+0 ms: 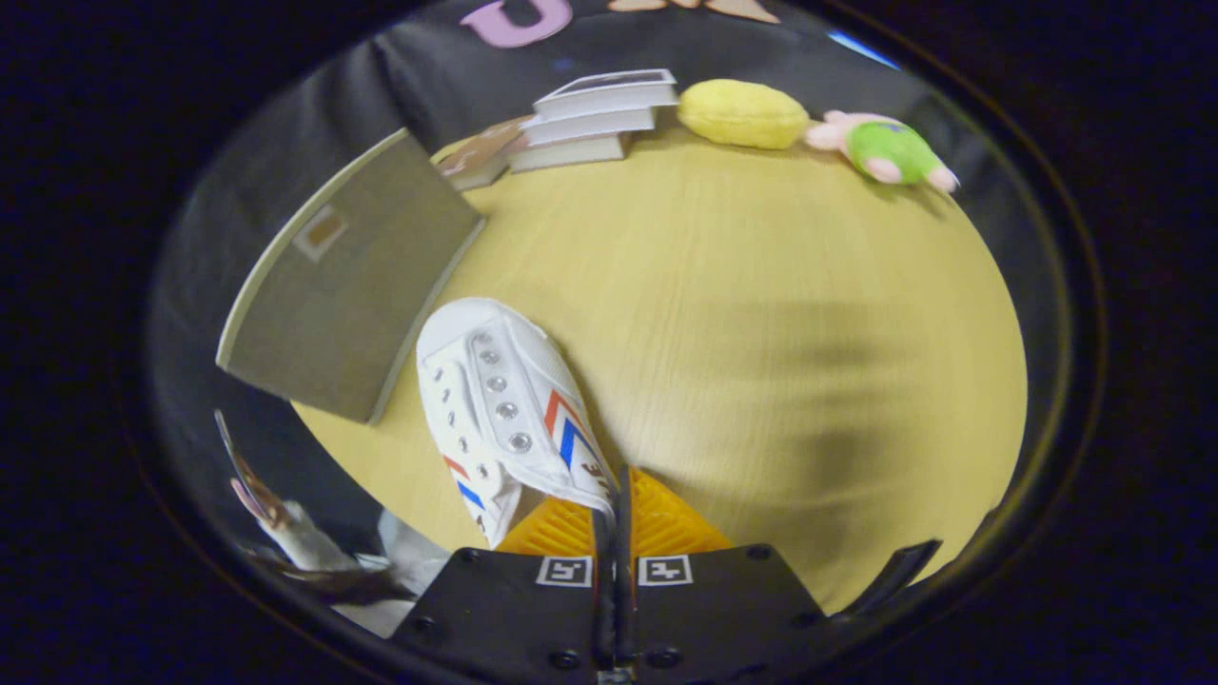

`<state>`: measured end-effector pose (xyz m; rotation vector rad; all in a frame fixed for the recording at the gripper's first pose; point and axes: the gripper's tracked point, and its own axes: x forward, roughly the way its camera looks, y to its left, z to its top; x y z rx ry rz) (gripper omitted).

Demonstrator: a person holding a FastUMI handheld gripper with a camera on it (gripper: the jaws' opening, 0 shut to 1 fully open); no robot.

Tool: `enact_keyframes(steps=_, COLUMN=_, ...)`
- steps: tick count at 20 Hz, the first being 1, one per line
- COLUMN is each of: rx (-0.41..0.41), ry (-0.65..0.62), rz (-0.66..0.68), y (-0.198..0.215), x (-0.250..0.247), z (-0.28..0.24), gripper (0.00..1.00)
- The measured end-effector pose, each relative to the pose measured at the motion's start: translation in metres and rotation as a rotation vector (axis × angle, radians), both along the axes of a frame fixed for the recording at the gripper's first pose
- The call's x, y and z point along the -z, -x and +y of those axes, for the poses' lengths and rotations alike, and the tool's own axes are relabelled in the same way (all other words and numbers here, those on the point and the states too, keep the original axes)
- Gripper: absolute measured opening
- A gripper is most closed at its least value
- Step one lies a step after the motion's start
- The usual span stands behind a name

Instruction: Open the storage box then place both shoes into the box .Put the left shoe in first, then the right shoe, with the right side of both shoes facing outward in a uniform manner.

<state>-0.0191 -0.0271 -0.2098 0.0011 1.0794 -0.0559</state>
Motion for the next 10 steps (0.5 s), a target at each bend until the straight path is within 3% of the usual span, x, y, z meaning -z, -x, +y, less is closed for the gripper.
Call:
enact_keyframes(steps=2, rx=0.065, ry=-0.087, rz=-0.054, y=0.000, x=0.000, z=0.003, gripper=0.04)
enact_keyframes(steps=6, rx=0.214, ry=-0.475, rz=-0.062, y=-0.001, x=0.005, z=0.043, gripper=0.03)
enact_keyframes(steps=10, rx=0.190, ry=-0.566, rz=-0.163, y=-0.016, x=-0.012, z=0.057, gripper=0.03)
